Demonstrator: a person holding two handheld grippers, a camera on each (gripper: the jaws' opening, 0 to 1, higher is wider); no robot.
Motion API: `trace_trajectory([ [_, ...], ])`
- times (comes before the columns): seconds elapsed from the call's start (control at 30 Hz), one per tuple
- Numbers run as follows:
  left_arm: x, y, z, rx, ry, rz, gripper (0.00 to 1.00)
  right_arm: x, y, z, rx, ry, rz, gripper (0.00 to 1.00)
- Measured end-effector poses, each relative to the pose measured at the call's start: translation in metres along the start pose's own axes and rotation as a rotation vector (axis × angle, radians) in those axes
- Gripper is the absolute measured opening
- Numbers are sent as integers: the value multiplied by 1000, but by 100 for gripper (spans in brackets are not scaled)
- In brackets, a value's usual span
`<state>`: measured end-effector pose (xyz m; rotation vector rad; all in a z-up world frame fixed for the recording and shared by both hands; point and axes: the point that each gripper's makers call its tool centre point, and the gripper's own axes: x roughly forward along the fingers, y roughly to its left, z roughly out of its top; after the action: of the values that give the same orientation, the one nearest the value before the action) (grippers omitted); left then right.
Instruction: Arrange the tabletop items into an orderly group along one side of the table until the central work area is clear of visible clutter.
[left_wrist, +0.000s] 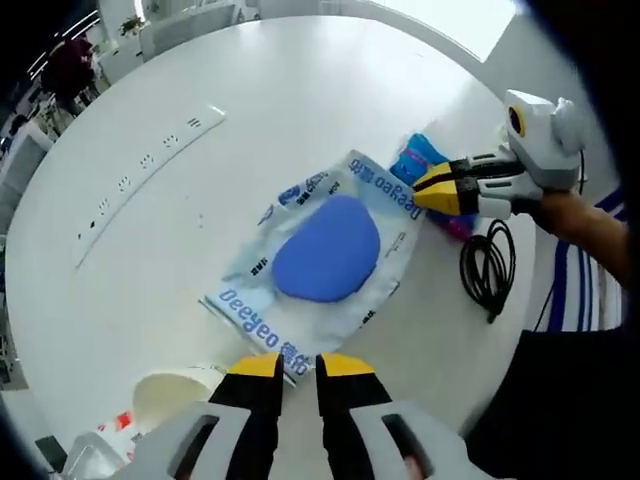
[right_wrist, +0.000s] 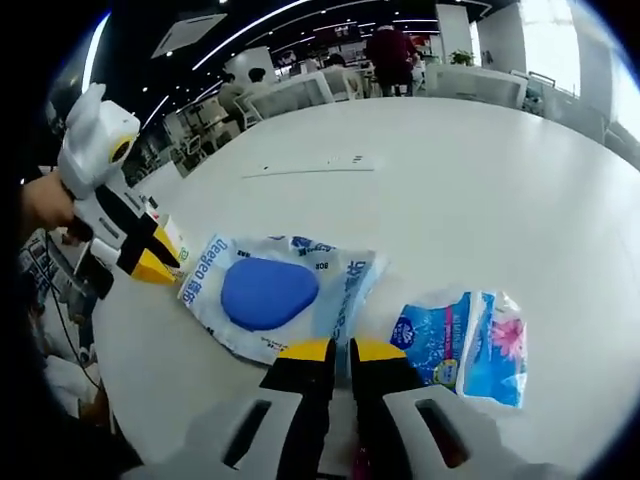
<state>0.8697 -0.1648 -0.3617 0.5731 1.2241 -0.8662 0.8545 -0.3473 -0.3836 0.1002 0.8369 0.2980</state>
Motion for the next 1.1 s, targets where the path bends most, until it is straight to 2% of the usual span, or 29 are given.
trace_trajectory([
  [0.23, -5, -8, 13, 57, -64, -7, 22, -20, -2, 10, 33, -75, -9, 12],
  [0.33, -7, -16, 23, 47, -109, -42, 26, -32, -4, 10, 54, -102, -28, 14],
  [0.4, -8, -22, 33, 40, -159, -65, 28, -41, -6, 10, 74, -129, -42, 16],
  [0.63, -3, -34, 47, 84, -227, -90, 42, -74, -15, 0, 152, -203, -107, 25],
  [0.9, 8, -56, 59, 175, -223, -156, 54, -102, -28, -25, 233, -231, -181, 39],
  [1.0, 12, -65, 67, 206, -227, -187, 59, -110, -32, -33, 269, -242, -207, 49],
  [1.1, 16, -75, 76, 246, -239, -220, 65, -114, -35, -41, 287, -234, -228, 50],
])
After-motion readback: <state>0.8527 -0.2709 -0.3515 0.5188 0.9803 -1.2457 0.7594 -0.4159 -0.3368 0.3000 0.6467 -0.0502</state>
